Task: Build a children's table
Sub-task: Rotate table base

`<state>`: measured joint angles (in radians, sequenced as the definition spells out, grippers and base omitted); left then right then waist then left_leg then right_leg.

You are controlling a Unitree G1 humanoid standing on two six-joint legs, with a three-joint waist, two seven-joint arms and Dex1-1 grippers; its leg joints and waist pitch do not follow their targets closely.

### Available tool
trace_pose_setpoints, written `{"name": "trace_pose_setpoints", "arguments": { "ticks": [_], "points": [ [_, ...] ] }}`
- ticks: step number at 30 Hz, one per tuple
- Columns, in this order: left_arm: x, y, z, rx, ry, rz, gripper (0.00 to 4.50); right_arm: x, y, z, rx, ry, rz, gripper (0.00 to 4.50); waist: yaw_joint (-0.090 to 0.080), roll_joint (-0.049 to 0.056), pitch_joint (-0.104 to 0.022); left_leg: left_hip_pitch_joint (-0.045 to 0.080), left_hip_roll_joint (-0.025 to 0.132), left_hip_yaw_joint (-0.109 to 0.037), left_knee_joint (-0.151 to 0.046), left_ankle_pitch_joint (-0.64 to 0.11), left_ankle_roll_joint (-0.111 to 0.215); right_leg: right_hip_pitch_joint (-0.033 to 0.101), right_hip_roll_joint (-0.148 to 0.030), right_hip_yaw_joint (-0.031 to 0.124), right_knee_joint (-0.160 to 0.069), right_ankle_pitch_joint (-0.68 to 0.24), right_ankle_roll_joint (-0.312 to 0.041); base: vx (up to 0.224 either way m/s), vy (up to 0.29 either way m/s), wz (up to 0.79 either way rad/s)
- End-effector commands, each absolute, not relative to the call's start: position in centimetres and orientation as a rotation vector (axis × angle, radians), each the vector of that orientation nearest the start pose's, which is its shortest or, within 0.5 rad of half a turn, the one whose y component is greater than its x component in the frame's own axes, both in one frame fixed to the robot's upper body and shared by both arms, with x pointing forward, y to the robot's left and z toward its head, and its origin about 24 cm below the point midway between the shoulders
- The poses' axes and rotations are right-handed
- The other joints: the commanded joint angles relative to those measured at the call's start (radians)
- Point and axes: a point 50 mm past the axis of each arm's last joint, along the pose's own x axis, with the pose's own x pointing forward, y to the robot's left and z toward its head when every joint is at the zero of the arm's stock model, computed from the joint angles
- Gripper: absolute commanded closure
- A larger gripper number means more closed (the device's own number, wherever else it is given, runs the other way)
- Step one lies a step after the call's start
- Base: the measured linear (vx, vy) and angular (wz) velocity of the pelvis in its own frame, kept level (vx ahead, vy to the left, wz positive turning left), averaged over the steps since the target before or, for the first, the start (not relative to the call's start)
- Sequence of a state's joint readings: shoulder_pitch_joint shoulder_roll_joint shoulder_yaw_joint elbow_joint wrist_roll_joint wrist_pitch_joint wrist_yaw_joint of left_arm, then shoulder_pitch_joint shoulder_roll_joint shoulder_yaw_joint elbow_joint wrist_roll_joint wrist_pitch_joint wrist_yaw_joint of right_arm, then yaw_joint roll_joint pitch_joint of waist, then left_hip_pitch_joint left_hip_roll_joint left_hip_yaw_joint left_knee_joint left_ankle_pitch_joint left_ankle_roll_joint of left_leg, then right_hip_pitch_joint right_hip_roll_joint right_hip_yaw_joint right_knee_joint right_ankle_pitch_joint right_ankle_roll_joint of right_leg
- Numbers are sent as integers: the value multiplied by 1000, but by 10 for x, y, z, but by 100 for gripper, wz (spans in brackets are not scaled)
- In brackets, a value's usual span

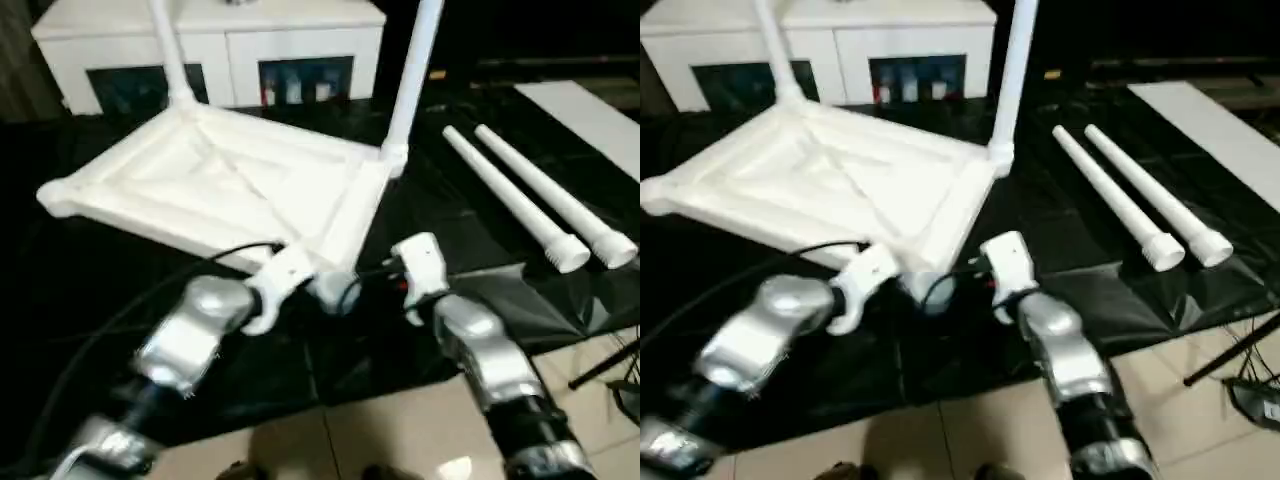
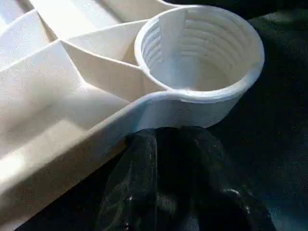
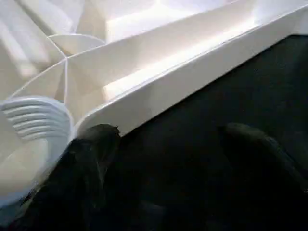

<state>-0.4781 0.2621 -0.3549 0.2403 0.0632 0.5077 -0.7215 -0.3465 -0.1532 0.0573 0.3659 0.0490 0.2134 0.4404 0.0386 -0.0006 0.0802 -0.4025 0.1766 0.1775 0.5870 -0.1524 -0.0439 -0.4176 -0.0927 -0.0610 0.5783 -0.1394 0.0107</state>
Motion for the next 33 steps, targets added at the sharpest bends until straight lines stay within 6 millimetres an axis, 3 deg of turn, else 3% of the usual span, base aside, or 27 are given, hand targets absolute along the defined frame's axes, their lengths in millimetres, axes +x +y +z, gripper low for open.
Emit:
{"name": "trace_pose_setpoints", "arguments": {
  "ticks": [1,4,5,6,7,8,9,10,11,12,13,14,15,17,19,22,23,24,25,26,27,28,29,30,31,32,33],
  "points": [
    [319,74,67,431,329,-909,340,310,-125,57,-51,155,562,50,4,-6,-80,32,40,-15,-76,-374,0,35,-48,37,-80,-412,-145,0,0,0],
    [331,68,62,487,278,-844,340,307,-140,66,-47,120,504,50,7,-3,-82,25,41,-19,-78,-349,12,43,-47,33,-75,-372,-137,0,0,0],
    [331,68,62,487,278,-844,340,307,-140,66,-47,120,504,50,5,-8,-81,25,39,-17,-78,-350,17,41,-46,32,-78,-377,-132,0,0,0],
    [338,65,62,499,238,-791,340,306,-147,70,-50,107,475,50,6,-2,-83,24,41,-20,-78,-347,16,45,-49,32,-76,-371,-136,0,0,0],
    [343,63,63,504,210,-750,340,305,-152,72,-52,98,455,50,5,2,-81,28,40,-17,-77,-356,17,40,-45,32,-81,-364,-138,0,0,0],
    [346,63,63,501,194,-721,340,304,-155,74,-50,90,441,50,4,-3,-80,28,38,-15,-75,-363,19,39,-44,32,-84,-369,-137,0,0,0],
    [348,63,65,495,168,-703,340,303,-157,76,-46,84,427,50,8,7,-83,28,38,-18,-75,-360,18,43,-46,32,-80,-363,-142,0,0,0],
    [351,63,69,464,143,-681,340,301,-160,78,-44,75,409,50,8,4,-85,25,39,-19,-76,-348,20,47,-46,30,-77,-341,-148,0,0,0],
    [351,62,75,411,113,-679,340,298,-163,81,-36,62,388,50,10,9,-85,25,40,-19,-76,-339,23,47,-45,31,-75,-314,-158,0,0,0],
    [351,62,75,411,113,-679,340,298,-163,81,-36,62,388,50,9,3,-87,23,40,-18,-75,-329,29,49,-45,30,-71,-290,-174,0,0,0],
    [348,63,87,251,80,-704,340,294,-166,86,-15,45,360,50,9,4,-87,22,40,-18,-75,-320,31,53,-47,30,-67,-277,-185,0,0,0],
    [348,63,87,251,80,-704,340,294,-166,86,-15,45,360,50,11,5,-88,21,42,-18,-74,-307,33,54,-50,30,-65,-260,-198,0,0,0],
    [346,69,94,136,54,-672,340,290,-168,89,-6,33,326,50,11,5,-88,25,43,-15,-72,-307,43,47,-48,31,-66,-249,-213,0,0,0],
    [344,77,97,82,29,-599,340,288,-170,92,-5,17,290,50,10,8,-86,24,44,-15,-72,-305,47,49,-45,29,-63,-242,-224,0,0,0],
    [342,82,100,80,-19,-569,340,287,-171,94,-34,-1,263,50,8,9,-85,26,44,-15,-74,-326,47,47,-43,28,-67,-279,-205,0,0,0],
    [333,107,102,-22,-74,-372,340,282,-172,93,-71,4,196,50,3,4,-81,23,46,-16,-78,-339,34,47,-41,29,-69,-299,-184,0,0,0],
    [329,115,102,-44,-78,-306,340,281,-172,92,-62,7,181,50,4,7,-81,23,46,-17,-78,-342,30,47,-42,28,-67,-305,-183,0,0,0],
    [326,119,101,-51,-71,-276,340,281,-172,92,-56,7,172,50,-2,24,-72,-29,35,-70,-114,-386,92,82,-41,-37,-44,-321,-172,-30,-17,23],
    [320,126,100,-40,-73,-225,340,281,-171,92,-54,11,160,50,-21,28,-78,-12,57,-128,-103,-458,83,76,-36,-53,-36,-228,-191,-30,-17,23],
    [319,126,100,-39,-73,-221,340,281,-171,92,-54,11,159,50,-21,28,-78,-12,57,-128,-103,-458,83,76,-36,-53,-36,-228,-191,10,-47,50],
    [316,128,98,-42,-61,-202,340,282,-171,92,-55,11,154,50,-37,45,-70,-7,83,-181,-125,-514,81,72,-12,-66,-4,-180,-212,25,-89,52],
    [314,128,98,-42,-60,-192,340,282,-170,93,-53,10,152,50,-44,59,-67,25,106,-243,-144,-563,87,50,15,-66,48,-194,-236,25,-89,52],
    [312,128,97,-38,-58,-181,340,283,-170,93,-54,10,151,50,-47,56,-59,31,113,-264,-152,-582,95,37,24,-58,72,-221,-242,-4,-138,63],
    [311,127,96,-36,-53,-175,340,284,-170,94,-58,8,147,50,-39,52,-55,27,104,-290,-168,-614,86,30,29,-35,106,-241,-245,-4,-188,79],
    [310,126,95,-33,-53,-170,340,284,-170,94,-61,8,145,50,-24,44,-53,2,71,-281,-184,-651,56,36,32,-16,115,-254,-251,-4,-188,79],
    [310,125,95,-31,-54,-158,340,284,-170,94,-69,9,140,50,-22,33,-56,-6,50,-278,-180,-654,52,42,27,-3,105,-264,-265,-16,-256,81],
    [310,124,96,-32,-54,-145,340,285,-170,94,-77,10,134,50,-4,-19,-58,-18,-62,-208,-34,-546,4,37,-36,11,-49,-518,-417,-49,-302,81]
  ]
}}
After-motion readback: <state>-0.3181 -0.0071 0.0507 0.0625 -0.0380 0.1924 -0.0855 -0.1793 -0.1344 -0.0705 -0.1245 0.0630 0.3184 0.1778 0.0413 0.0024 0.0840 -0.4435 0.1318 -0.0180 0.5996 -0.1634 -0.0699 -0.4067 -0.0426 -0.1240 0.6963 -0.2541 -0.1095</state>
